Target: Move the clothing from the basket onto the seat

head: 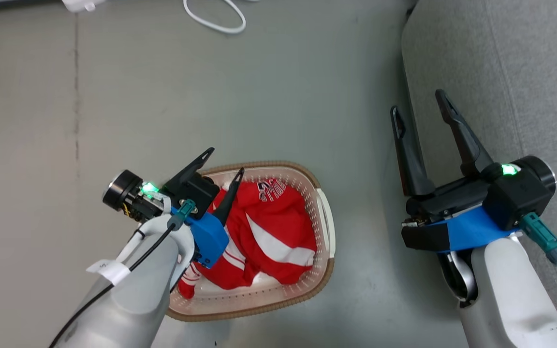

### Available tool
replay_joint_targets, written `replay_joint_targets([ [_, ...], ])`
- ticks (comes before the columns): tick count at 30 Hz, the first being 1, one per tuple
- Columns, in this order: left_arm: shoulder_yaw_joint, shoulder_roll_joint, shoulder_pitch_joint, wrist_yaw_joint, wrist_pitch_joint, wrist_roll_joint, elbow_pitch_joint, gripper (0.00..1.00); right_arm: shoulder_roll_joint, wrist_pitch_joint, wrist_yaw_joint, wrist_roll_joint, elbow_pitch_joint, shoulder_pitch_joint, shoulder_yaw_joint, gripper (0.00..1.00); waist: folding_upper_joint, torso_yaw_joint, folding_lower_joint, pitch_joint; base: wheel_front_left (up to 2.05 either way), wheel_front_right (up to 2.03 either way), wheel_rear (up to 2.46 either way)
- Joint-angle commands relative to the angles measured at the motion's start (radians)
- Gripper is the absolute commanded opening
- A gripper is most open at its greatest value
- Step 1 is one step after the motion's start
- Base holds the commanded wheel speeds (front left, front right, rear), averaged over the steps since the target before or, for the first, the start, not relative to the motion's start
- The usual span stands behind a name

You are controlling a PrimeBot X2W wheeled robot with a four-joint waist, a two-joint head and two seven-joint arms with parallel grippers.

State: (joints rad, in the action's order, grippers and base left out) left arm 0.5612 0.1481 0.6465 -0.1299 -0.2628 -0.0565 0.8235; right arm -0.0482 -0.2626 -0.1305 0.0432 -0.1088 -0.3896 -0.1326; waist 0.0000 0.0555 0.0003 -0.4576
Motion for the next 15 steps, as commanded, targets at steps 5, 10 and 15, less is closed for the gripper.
replay_joint_targets([
  [5, 0.105, 0.026, 0.093, 0.000, -0.003, -0.033, 0.113, 1.00, -0.004, -0.004, 0.000, -0.014, 0.019, -0.049, 0.004, 1.00, 0.0000, 0.028, -0.0003, -0.128, 0.00, 0.00, 0.00],
  [10, 0.223, 0.026, 0.162, 0.000, 0.010, -0.056, 0.249, 1.00, -0.004, -0.004, 0.000, -0.025, 0.032, -0.079, -0.002, 1.00, 0.0000, 0.033, -0.0003, -0.199, 0.00, 0.00, 0.00],
  [15, 0.328, 0.021, 0.227, 0.000, 0.042, -0.065, 0.360, 1.00, -0.004, -0.003, 0.000, -0.037, 0.050, -0.108, 0.001, 1.00, 0.0000, 0.039, -0.0003, -0.261, 0.00, 0.00, 0.00],
])
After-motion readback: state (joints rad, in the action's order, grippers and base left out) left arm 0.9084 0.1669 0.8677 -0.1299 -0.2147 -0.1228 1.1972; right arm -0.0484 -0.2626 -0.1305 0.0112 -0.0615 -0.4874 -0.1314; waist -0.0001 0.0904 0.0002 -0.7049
